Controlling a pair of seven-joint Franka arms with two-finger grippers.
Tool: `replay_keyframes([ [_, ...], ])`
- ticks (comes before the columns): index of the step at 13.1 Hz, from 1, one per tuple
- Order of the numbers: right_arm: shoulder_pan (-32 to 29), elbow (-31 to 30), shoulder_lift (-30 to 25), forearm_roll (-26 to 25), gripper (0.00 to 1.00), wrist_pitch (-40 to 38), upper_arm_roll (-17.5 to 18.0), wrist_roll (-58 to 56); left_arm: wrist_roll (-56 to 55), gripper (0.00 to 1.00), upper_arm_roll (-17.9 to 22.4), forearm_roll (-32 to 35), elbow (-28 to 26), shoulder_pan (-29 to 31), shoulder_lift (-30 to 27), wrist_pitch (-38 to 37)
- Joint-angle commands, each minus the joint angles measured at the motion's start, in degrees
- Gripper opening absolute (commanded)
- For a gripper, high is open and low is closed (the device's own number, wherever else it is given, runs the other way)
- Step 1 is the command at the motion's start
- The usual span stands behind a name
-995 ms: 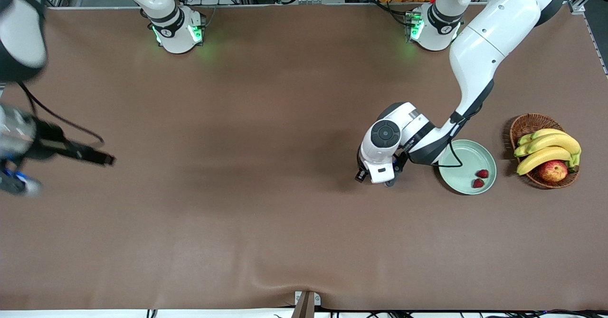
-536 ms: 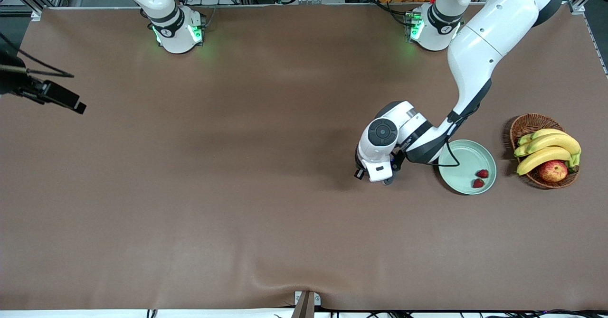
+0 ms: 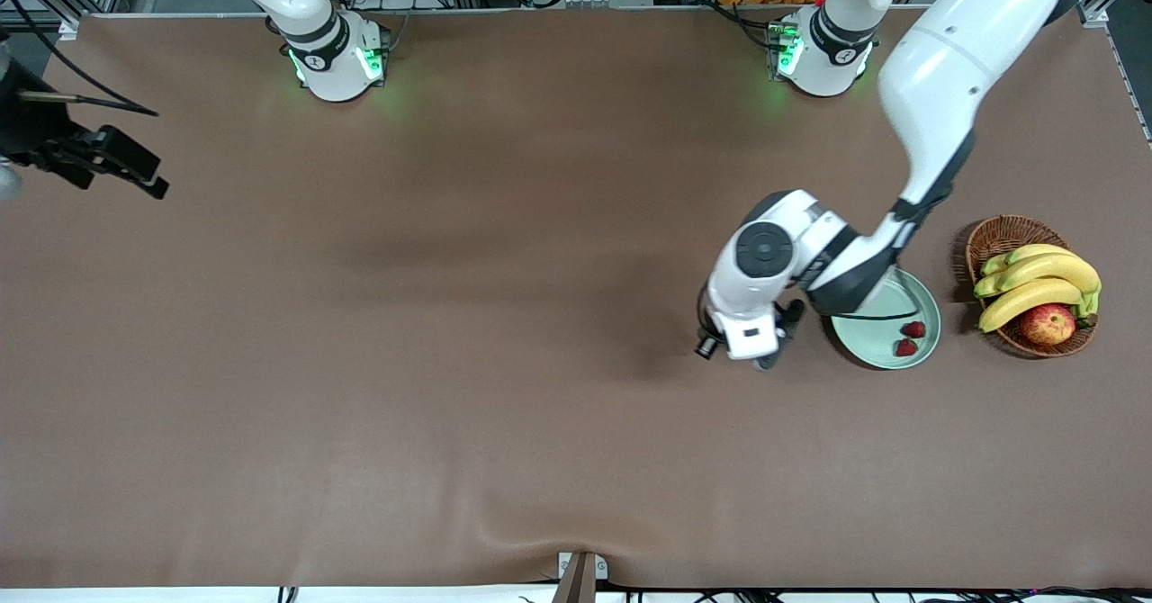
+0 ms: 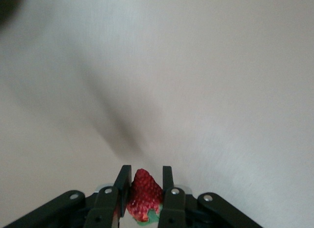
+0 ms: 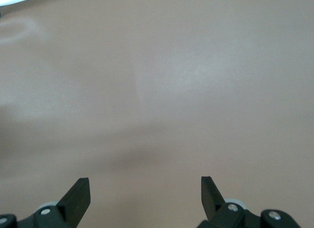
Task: Collect all strawberries into plate
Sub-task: 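Lower the third strawberry onto the green plate and open the left gripper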
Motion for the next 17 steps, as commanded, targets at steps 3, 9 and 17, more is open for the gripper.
replay_keyframes([
  [3,-3.89,6.32,4.07,-2.15,1.0,-1.77,1.12,-2.06,21.72,0.0,-3.28,0.34,-2.08,12.19,-1.35,-4.38],
  [9,-3.54,7.54,4.78,-3.04,1.0,-1.68,1.12,-1.97,41.14,0.0,-3.98,0.34,-3.83,20.19,-2.13,-10.81],
  [17,0.84,7.72,4.86,-4.96,1.0,-1.77,-1.14,-2.06,57.26,0.99,-5.39,0.43,-7.44,28.64,-2.58,-10.82],
])
